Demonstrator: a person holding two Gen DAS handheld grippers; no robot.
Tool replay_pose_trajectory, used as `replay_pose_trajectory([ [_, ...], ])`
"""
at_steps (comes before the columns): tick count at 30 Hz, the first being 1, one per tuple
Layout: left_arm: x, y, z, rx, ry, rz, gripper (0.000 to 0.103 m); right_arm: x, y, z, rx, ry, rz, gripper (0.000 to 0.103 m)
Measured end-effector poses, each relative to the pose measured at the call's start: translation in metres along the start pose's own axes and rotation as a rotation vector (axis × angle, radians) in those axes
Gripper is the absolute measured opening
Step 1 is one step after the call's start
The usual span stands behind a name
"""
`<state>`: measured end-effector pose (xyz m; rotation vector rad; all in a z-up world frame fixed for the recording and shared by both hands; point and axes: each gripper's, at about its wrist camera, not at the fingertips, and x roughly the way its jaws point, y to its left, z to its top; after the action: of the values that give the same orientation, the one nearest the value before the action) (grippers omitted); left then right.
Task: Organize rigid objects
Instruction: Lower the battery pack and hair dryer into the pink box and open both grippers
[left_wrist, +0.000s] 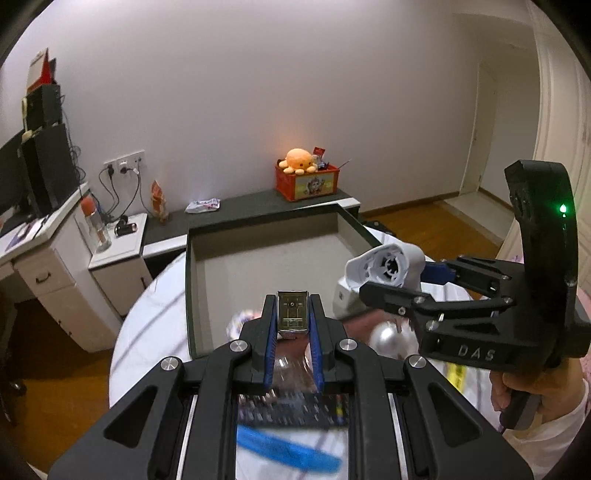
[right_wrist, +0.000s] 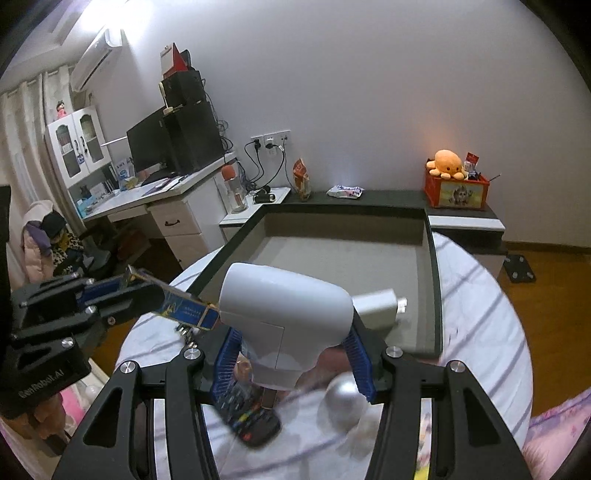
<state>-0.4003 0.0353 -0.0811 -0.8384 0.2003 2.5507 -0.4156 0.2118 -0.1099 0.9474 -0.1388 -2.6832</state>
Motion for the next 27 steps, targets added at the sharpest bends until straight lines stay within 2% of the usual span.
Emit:
replay_pose_trajectory([
  [6, 0.053, 0.014, 0.024, 0.009, 0.074, -0.001, 0.015, 0.047, -0.010, 0.026, -0.012, 0.061, -0.003, 0.054],
  [8, 0.072, 0.018, 0.024, 0.014, 0.105, 0.019, 0.016, 0.066, -0.012, 0.030, -0.017, 0.097, -0.001, 0.054],
  [11, 0.095, 0.026, 0.024, -0.006, 0.145, 0.008, 0.016, 0.091, -0.016, 0.031, -0.011, 0.150, 0.011, 0.054],
  [16, 0.125, 0.045, 0.020, -0.038, 0.206, 0.051, 0.016, 0.116, -0.018, 0.028, -0.017, 0.209, -0.005, 0.054],
  [20, 0.136, 0.056, 0.016, -0.069, 0.225, 0.066, 0.016, 0.125, -0.019, 0.024, -0.015, 0.234, -0.005, 0.054],
  [24, 0.134, 0.056, 0.016, -0.069, 0.208, 0.069, 0.017, 0.126, -0.019, 0.023, 0.000, 0.247, -0.007, 0.056],
  [26, 0.130, 0.055, 0.016, -0.072, 0.200, 0.078, 0.019, 0.125, -0.017, 0.022, 0.002, 0.248, -0.016, 0.057],
  [27, 0.126, 0.056, 0.015, -0.077, 0.197, 0.087, 0.024, 0.121, -0.016, 0.022, 0.001, 0.239, -0.015, 0.058],
])
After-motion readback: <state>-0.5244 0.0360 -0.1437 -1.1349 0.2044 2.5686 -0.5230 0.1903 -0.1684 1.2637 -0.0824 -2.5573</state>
